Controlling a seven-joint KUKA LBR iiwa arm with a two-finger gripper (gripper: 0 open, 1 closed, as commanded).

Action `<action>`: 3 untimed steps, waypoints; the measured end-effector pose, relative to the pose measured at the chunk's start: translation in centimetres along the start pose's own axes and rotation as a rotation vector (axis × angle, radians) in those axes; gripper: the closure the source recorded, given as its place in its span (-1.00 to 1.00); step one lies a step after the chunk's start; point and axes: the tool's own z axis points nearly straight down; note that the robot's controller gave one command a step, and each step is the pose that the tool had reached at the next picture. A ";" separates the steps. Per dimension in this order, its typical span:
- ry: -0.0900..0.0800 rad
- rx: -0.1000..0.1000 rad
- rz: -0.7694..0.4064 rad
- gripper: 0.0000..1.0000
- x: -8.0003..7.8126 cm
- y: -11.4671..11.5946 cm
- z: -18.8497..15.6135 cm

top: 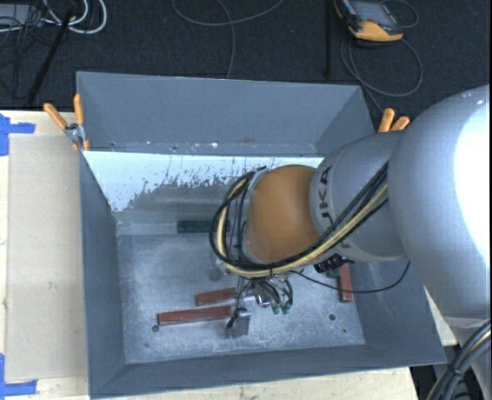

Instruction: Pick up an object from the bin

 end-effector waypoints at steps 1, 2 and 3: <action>-0.002 0.002 -0.001 1.00 0.0 -0.1 -0.3; -0.014 0.001 -0.128 1.00 -0.2 2.1 -18.0; -0.005 0.002 -0.130 -1.00 -0.1 2.1 -17.6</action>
Offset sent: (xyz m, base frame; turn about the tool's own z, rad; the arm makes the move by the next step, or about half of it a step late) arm 0.0000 0.0000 0.0000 0.0000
